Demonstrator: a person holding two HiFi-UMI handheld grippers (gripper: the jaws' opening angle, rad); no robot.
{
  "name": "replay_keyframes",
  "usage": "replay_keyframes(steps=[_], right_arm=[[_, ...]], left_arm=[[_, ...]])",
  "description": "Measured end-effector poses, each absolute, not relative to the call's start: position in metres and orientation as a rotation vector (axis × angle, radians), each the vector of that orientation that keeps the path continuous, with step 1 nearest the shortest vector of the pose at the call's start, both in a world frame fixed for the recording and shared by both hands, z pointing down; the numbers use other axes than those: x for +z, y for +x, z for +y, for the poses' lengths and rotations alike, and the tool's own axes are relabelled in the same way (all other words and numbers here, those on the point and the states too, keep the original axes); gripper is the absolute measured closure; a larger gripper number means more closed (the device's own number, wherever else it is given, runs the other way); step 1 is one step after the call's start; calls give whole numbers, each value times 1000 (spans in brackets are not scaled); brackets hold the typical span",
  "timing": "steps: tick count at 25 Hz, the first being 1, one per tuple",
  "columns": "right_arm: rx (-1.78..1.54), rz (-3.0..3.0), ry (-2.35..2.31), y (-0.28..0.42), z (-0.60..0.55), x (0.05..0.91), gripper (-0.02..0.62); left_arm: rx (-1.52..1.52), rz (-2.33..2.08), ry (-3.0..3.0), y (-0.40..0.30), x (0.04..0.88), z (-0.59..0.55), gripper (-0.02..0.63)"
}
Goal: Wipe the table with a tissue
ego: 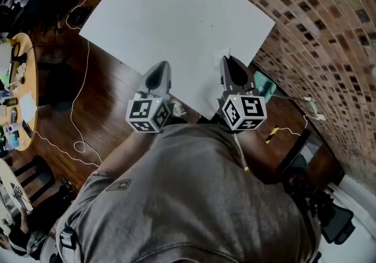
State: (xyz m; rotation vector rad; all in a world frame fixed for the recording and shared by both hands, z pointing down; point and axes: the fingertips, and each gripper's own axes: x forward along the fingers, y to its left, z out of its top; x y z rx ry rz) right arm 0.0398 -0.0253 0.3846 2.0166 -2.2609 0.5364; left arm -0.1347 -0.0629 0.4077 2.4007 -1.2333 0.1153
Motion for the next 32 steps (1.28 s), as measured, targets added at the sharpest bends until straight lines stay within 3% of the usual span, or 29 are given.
replay_keyframes(steps=[13, 32], right_arm=[[613, -2251, 1951, 99, -84, 419, 551], [718, -2118, 1772, 138, -185, 536, 551]], left_arm=[[183, -1288, 2314, -91, 433, -97, 604], [422, -1292, 2184, -67, 517, -141, 604]])
